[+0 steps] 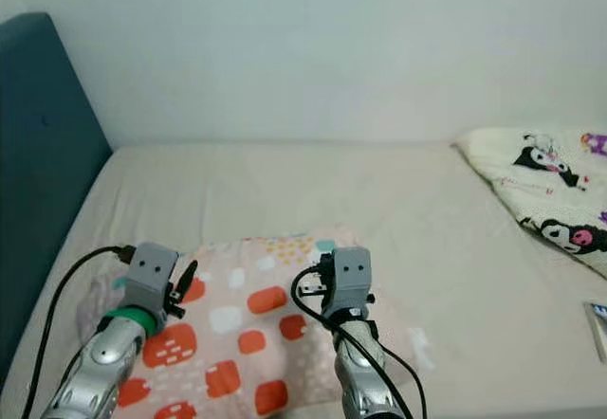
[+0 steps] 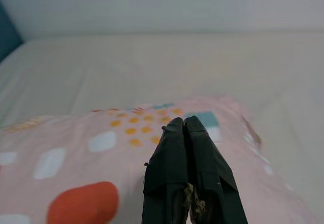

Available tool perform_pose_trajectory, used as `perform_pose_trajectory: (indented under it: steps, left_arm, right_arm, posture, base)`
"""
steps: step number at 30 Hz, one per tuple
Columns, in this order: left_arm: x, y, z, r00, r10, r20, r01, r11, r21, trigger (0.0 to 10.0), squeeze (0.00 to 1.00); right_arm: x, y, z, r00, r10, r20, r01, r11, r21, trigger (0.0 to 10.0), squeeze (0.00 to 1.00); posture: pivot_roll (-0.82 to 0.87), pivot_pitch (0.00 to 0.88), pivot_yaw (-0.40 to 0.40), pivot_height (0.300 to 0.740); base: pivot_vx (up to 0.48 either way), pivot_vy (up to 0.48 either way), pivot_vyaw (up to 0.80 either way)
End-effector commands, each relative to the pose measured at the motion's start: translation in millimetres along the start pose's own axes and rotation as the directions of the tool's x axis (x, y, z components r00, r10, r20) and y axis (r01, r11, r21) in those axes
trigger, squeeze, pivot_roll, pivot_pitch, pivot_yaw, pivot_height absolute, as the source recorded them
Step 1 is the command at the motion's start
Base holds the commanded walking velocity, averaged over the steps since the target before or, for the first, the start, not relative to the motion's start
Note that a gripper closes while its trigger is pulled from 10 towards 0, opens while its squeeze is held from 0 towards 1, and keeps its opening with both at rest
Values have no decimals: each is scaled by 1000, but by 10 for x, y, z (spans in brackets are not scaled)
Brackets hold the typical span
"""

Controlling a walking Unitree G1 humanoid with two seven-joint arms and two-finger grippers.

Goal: Clean up the room

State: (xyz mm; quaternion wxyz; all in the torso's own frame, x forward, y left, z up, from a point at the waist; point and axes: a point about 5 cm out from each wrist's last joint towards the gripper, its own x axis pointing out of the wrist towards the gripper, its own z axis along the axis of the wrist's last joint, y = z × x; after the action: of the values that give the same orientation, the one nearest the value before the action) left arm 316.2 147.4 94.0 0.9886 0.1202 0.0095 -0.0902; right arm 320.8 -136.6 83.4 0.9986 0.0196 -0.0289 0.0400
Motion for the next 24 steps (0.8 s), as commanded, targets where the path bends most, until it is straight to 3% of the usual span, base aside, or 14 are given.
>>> perform_pose_trajectory:
  steps: [1, 10, 24]
  left_arm:
    - [-19, -32, -71, 999, -13, -30, 13, 1000, -4, 10000, 0]
    - [-18, -40, -66, 1000, -16, -26, 16, 1000, -4, 10000, 0]
    - [-19, -51, -64, 1000, -19, -25, 19, 1000, -2, 10000, 0]
  right_arm:
    - [-50, -36, -81, 999, -14, -31, 14, 1000, 1, 10000, 0]
    - [-50, -41, -83, 999, -15, -32, 15, 1000, -1, 10000, 0]
    - [-42, -44, -75, 999, -10, -31, 10, 1000, -6, 10000, 0]
  posture:
    - [-136, 16, 85, 740]
    - [-137, 14, 84, 740]
    - [-138, 10, 81, 740]
  base:
    - [0, 0, 0]
    - [0, 109, 0]
    - [0, 480, 0]
